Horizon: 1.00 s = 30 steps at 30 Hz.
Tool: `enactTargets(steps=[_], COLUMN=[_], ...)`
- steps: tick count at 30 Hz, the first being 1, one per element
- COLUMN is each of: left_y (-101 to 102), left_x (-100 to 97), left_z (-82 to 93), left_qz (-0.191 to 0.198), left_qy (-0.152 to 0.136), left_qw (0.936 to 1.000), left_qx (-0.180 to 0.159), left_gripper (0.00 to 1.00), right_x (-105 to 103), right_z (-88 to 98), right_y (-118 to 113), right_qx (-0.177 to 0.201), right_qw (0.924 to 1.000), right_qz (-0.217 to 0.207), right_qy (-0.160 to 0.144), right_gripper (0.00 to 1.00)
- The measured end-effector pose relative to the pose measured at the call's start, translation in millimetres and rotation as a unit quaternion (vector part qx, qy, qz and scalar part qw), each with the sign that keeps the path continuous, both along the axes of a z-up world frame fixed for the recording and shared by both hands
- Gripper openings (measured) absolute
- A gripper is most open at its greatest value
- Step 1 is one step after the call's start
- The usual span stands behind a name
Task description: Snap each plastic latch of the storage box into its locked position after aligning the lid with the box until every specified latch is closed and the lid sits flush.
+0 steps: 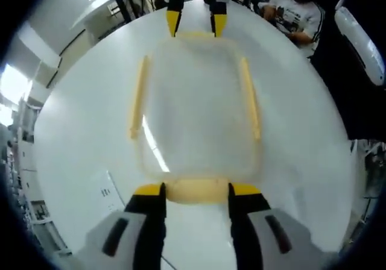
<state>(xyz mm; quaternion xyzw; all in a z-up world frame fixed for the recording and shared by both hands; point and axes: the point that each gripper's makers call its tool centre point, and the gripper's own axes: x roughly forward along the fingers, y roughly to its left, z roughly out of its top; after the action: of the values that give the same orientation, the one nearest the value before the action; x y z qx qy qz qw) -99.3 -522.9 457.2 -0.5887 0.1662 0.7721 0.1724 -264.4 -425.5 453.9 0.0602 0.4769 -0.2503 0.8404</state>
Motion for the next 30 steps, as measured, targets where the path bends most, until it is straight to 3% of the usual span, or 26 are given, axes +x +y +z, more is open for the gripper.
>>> enactTargets(steps=[13, 30], left_y=[33, 62], left_x=[69.0, 156.9], left_z=[34.2, 41.1], left_qz=[0.055, 0.137], left_qy=[0.000, -0.026], left_qw=[0.9985, 0.9902], left_qx=[-0.008, -0.009], left_gripper=[0.39, 0.39], right_x=[60, 138], right_z=[24.9, 26.3], right_y=[15, 14], right_qx=[-0.015, -0.017], right_qw=[0.9987, 0.9915], right_qz=[0.048, 0.129], right_qy=[-0.003, 0.009], right_gripper=[0.38, 0.38])
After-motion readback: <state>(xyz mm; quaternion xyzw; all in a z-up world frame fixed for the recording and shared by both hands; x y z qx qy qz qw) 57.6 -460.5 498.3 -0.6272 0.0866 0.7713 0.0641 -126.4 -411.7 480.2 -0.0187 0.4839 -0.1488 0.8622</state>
